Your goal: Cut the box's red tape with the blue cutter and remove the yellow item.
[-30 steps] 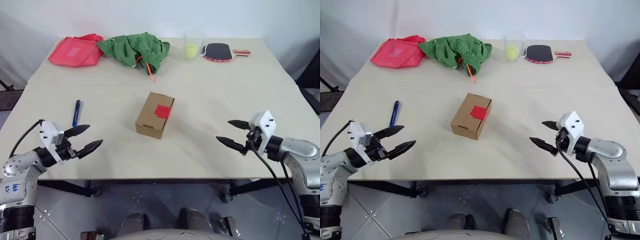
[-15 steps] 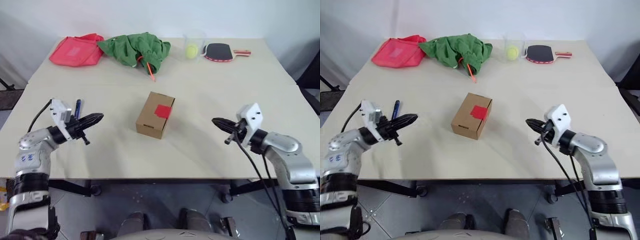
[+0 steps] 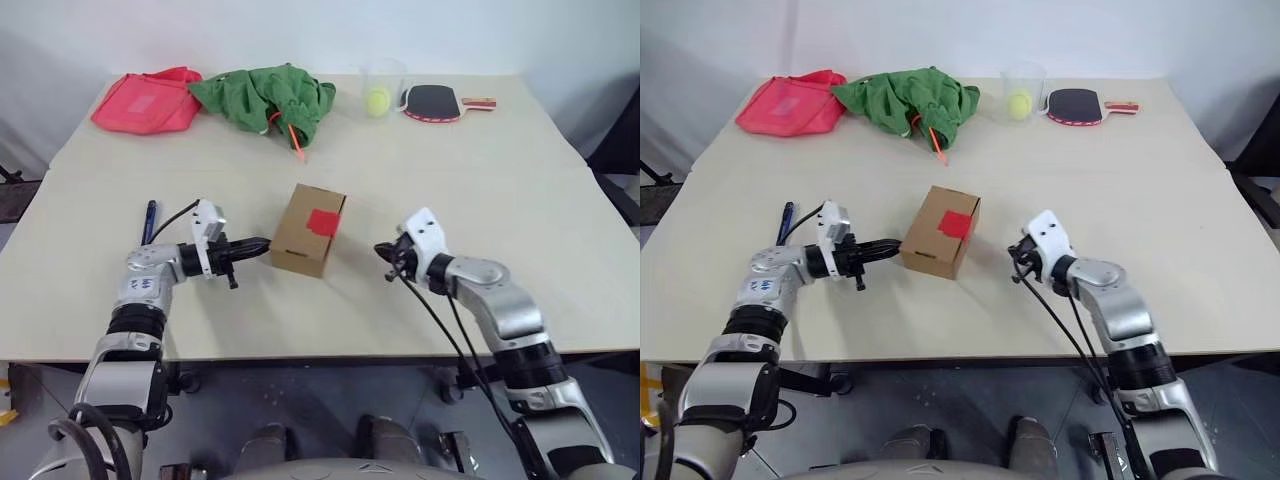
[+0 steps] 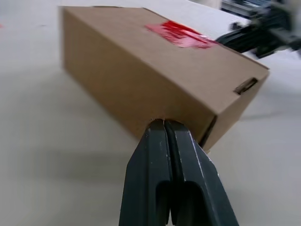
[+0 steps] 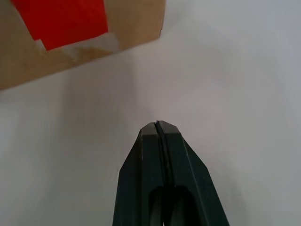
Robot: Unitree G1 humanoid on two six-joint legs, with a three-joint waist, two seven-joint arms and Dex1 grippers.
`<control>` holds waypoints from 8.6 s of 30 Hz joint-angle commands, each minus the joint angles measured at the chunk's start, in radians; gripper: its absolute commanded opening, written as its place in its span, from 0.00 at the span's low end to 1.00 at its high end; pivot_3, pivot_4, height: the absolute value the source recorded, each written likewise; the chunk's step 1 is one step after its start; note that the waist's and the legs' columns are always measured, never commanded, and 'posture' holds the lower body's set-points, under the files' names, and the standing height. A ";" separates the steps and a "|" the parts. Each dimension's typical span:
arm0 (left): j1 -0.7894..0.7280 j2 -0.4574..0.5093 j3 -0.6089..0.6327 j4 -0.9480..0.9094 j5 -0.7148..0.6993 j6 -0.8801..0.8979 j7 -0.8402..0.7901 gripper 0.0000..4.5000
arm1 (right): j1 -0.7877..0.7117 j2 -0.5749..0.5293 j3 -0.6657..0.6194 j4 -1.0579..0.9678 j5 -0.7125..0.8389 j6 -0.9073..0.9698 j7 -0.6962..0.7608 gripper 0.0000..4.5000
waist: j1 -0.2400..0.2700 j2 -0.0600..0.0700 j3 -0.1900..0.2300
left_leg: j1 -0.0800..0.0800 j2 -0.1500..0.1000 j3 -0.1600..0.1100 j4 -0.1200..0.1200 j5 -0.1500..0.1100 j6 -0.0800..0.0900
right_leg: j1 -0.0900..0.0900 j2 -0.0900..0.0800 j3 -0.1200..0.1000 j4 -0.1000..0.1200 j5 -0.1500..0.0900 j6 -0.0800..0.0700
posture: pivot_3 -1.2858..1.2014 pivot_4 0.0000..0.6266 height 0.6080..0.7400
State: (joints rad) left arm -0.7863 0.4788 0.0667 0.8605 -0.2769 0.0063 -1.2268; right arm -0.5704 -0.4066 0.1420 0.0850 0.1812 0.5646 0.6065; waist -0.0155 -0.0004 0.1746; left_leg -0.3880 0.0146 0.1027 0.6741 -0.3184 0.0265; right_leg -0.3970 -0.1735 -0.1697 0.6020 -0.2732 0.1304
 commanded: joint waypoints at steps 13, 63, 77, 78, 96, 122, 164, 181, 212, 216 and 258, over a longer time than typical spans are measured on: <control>0.105 -0.023 -0.081 -0.344 -0.028 0.221 -0.104 0.01 | -0.147 0.080 0.104 0.095 -0.054 -0.074 0.133 0.00 | -0.015 0.000 0.000 | -0.001 0.000 -0.003 0.001 0.000 -0.001 | -0.001 0.000 0.001 0.003 0.000 0.000 | 0.52 0.24 1.00; 0.332 0.262 0.176 -0.714 -0.142 0.517 0.248 0.74 | 0.135 -0.403 -0.274 -0.275 0.253 -0.034 0.508 0.96 | -0.007 -0.002 0.001 | 0.000 0.001 -0.008 0.004 -0.002 -0.001 | -0.001 0.001 0.008 0.002 0.000 0.000 | 0.52 0.24 1.00; 0.481 0.371 0.347 -0.809 -0.112 0.554 0.444 0.99 | 0.110 -0.416 -0.292 -0.152 0.298 -0.151 0.601 1.00 | -0.005 -0.004 0.003 | 0.000 0.005 -0.008 0.005 -0.002 -0.001 | -0.001 0.001 0.009 0.002 0.000 0.000 | 0.52 0.24 1.00; 0.481 0.376 0.346 -0.839 -0.094 0.618 0.506 0.99 | 0.099 -0.417 -0.290 -0.144 0.297 -0.153 0.600 1.00 | -0.003 -0.004 0.003 | 0.000 0.006 -0.008 0.005 -0.002 -0.001 | -0.001 0.001 0.009 0.002 0.000 0.000 | 0.52 0.24 1.00; 0.134 0.201 0.291 -0.658 0.045 1.116 1.026 0.99 | 0.054 -0.422 -0.274 -0.189 0.338 -0.095 0.591 1.00 | 0.014 -0.008 0.006 | 0.000 0.002 -0.008 0.005 -0.002 -0.002 | -0.001 0.003 0.009 0.003 0.000 0.000 | 0.52 0.24 1.00; 0.026 0.252 0.119 -0.280 0.122 0.954 0.909 0.37 | 0.049 -0.446 -0.274 -0.203 0.325 -0.069 0.569 1.00 | 0.018 -0.007 0.005 | 0.002 0.002 -0.007 0.007 -0.002 -0.003 | -0.001 0.003 0.012 0.005 0.000 0.000 | 0.52 0.24 1.00; 0.288 0.554 -0.277 -0.657 0.132 0.142 -0.279 0.09 | -0.020 -0.252 0.239 -0.694 0.214 0.154 0.247 0.49 | 0.012 -0.007 0.006 | -0.006 0.012 0.013 0.007 -0.005 -0.005 | -0.018 0.008 0.014 0.008 -0.002 -0.006 | 0.52 0.24 1.00; 0.309 0.529 -0.296 -0.636 0.170 0.000 -0.286 0.09 | -0.130 -0.020 0.581 -0.340 -0.150 -0.085 0.243 0.01 | 0.003 -0.007 0.006 | -0.003 0.013 0.016 0.008 -0.006 -0.005 | -0.018 0.009 0.014 0.014 -0.002 -0.007 | 0.52 0.24 1.00; 0.335 0.489 -0.273 -0.688 0.155 0.074 -0.302 0.09 | -0.087 0.053 0.519 -0.396 -0.274 -0.166 0.369 0.01 | 0.002 -0.006 0.005 | 0.001 0.014 0.016 0.009 -0.006 -0.006 | -0.016 0.009 0.014 0.018 -0.002 -0.007 | 0.52 0.24 1.00; 0.359 0.509 -0.267 -0.715 0.142 0.082 -0.322 0.09 | -0.101 0.062 0.558 -0.360 -0.344 -0.218 0.341 0.01 | 0.001 -0.006 0.005 | 0.001 0.015 0.016 0.009 -0.006 -0.006 | -0.016 0.009 0.014 0.017 -0.002 -0.007 | 0.52 0.24 1.00; 0.362 0.590 -0.335 -0.763 0.149 0.202 -0.336 0.09 | -0.095 0.084 0.584 -0.213 -0.487 -0.546 0.374 0.01 | -0.018 -0.006 0.005 | 0.001 0.016 0.017 0.008 -0.008 -0.009 | -0.017 0.012 0.015 0.018 -0.004 -0.010 | 0.52 0.24 1.00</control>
State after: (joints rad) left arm -0.4477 1.0614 -0.2258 0.0932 -0.1506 0.1989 -1.5011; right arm -0.6739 -0.3226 0.7236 -0.1150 -0.2999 0.0445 0.9797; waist -0.0332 -0.0061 0.1799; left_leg -0.3867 0.0305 0.1195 0.6823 -0.3259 0.0177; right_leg -0.4143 -0.1613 -0.1551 0.6200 -0.2768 0.1207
